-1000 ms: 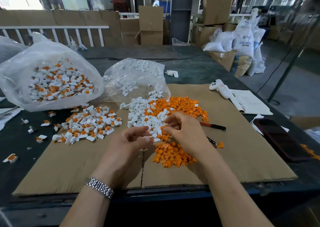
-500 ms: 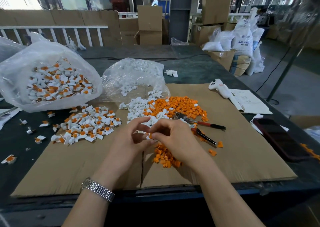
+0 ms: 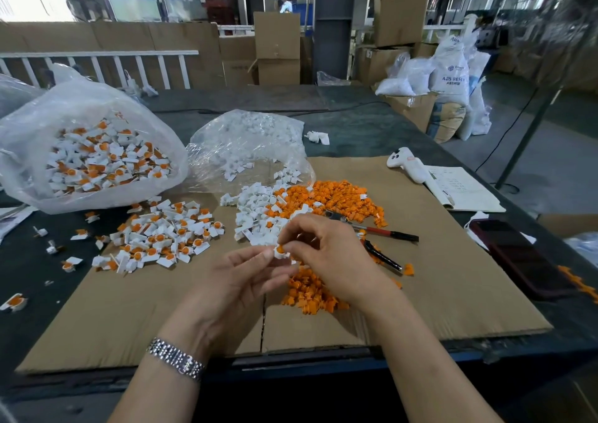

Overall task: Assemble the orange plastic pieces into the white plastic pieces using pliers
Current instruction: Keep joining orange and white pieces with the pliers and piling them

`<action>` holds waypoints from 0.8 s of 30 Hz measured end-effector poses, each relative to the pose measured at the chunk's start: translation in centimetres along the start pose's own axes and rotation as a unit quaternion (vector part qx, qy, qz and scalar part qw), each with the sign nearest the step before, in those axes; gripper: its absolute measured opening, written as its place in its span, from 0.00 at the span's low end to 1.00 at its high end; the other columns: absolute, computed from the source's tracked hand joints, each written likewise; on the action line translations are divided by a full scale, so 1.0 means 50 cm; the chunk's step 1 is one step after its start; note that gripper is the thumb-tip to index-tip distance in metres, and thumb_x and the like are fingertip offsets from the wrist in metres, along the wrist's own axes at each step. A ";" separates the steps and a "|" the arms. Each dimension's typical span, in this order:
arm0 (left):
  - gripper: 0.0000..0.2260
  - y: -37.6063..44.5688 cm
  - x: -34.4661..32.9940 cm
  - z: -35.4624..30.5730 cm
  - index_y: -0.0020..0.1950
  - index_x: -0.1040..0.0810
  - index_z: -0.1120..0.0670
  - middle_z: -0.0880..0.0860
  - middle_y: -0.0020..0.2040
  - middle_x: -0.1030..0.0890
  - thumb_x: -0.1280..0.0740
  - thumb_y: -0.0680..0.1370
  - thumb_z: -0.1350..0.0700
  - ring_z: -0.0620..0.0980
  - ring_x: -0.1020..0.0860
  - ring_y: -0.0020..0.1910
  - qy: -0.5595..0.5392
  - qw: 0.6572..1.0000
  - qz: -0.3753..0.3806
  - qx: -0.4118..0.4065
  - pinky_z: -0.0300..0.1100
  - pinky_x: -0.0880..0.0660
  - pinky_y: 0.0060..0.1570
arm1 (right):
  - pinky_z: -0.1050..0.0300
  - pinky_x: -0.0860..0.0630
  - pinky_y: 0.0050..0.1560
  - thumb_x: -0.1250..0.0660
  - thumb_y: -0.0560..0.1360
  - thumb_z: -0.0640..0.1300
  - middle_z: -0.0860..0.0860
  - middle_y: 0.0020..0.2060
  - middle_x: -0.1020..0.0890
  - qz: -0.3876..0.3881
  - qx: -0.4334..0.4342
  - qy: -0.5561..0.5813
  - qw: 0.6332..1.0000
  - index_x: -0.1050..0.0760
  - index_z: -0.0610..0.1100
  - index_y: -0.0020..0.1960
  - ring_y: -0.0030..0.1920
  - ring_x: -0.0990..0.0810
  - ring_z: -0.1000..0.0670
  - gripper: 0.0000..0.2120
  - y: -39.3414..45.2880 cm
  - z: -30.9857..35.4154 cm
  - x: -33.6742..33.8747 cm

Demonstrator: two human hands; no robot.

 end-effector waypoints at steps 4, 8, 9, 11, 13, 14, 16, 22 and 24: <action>0.08 0.000 0.012 -0.001 0.51 0.13 0.64 0.67 0.51 0.15 0.29 0.75 0.62 0.55 0.12 0.44 0.022 1.000 0.012 0.009 0.39 0.16 0.39 | 0.55 0.22 0.52 0.31 0.78 0.39 0.56 0.45 0.19 0.009 0.005 -0.001 1.000 0.20 0.46 0.49 0.48 0.20 0.56 0.03 -0.002 0.000 0.003; 0.09 -0.002 0.010 0.002 0.46 0.12 0.58 0.63 0.48 0.14 0.24 0.69 0.67 0.58 0.13 0.49 0.055 0.995 -0.012 -0.080 0.39 0.17 0.46 | 0.55 0.21 0.52 0.31 0.79 0.42 0.57 0.45 0.19 0.000 -0.018 -0.031 0.999 0.21 0.50 0.50 0.47 0.21 0.57 0.03 -0.004 0.005 -0.004; 0.09 -0.003 0.005 0.002 0.46 0.13 0.57 0.62 0.47 0.14 0.22 0.67 0.66 0.58 0.13 0.50 0.081 0.991 -0.016 -0.102 0.40 0.17 0.48 | 0.54 0.20 0.50 0.31 0.78 0.43 0.58 0.44 0.20 -0.006 -0.026 -0.040 0.999 0.22 0.51 0.49 0.46 0.21 0.57 0.03 -0.004 0.007 -0.007; 0.10 -0.005 -0.001 0.004 0.47 0.13 0.58 0.62 0.49 0.14 0.21 0.68 0.65 0.58 0.14 0.52 0.094 0.988 -0.018 -0.120 0.42 0.18 0.51 | 0.55 0.20 0.47 0.31 0.78 0.44 0.58 0.41 0.20 -0.023 -0.043 -0.043 0.998 0.23 0.53 0.48 0.42 0.21 0.57 0.04 -0.005 0.012 -0.009; 0.09 -0.007 -0.004 0.002 0.48 0.14 0.59 0.63 0.49 0.14 0.22 0.69 0.65 0.58 0.14 0.51 0.073 0.990 -0.016 -0.122 0.42 0.18 0.51 | 0.56 0.19 0.45 0.31 0.77 0.44 0.57 0.39 0.21 -0.037 -0.055 -0.035 0.997 0.24 0.53 0.47 0.40 0.21 0.57 0.04 -0.005 0.017 -0.011; 0.09 -0.008 -0.006 -0.001 0.47 0.13 0.59 0.62 0.48 0.14 0.22 0.68 0.63 0.56 0.14 0.50 0.079 0.988 -0.021 -0.130 0.40 0.18 0.50 | 0.57 0.19 0.44 0.31 0.77 0.43 0.57 0.39 0.21 -0.041 -0.059 -0.030 0.997 0.23 0.52 0.47 0.40 0.21 0.57 0.04 -0.006 0.019 -0.012; 0.09 -0.012 -0.010 -0.007 0.45 0.12 0.57 0.59 0.47 0.13 0.21 0.65 0.60 0.54 0.14 0.48 0.107 0.983 -0.033 -0.147 0.39 0.18 0.48 | 0.60 0.20 0.42 0.31 0.78 0.43 0.55 0.39 0.21 -0.041 -0.068 -0.014 0.997 0.23 0.51 0.49 0.39 0.22 0.57 0.04 -0.009 0.021 -0.013; 0.08 -0.013 -0.009 -0.011 0.48 0.12 0.59 0.62 0.51 0.14 0.25 0.70 0.65 0.56 0.13 0.49 0.060 0.989 -0.031 -0.132 0.39 0.18 0.48 | 0.63 0.22 0.50 0.28 0.77 0.41 0.54 0.44 0.19 0.017 -0.052 0.056 0.997 0.19 0.50 0.58 0.45 0.20 0.56 0.11 -0.019 0.015 0.008; 0.08 -0.012 -0.008 -0.010 0.49 0.13 0.61 0.64 0.51 0.14 0.26 0.71 0.66 0.58 0.14 0.50 0.050 0.990 -0.032 -0.124 0.40 0.17 0.48 | 0.63 0.22 0.51 0.27 0.76 0.41 0.56 0.44 0.18 -0.003 -0.036 0.046 0.998 0.18 0.49 0.56 0.46 0.19 0.57 0.09 -0.020 0.016 0.008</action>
Point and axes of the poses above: each hand's wrist, its own y-axis towards the middle knuckle, its own x-axis out of the back of the hand, z = x × y, the point moved 1 cm from there along y, towards the middle knuckle
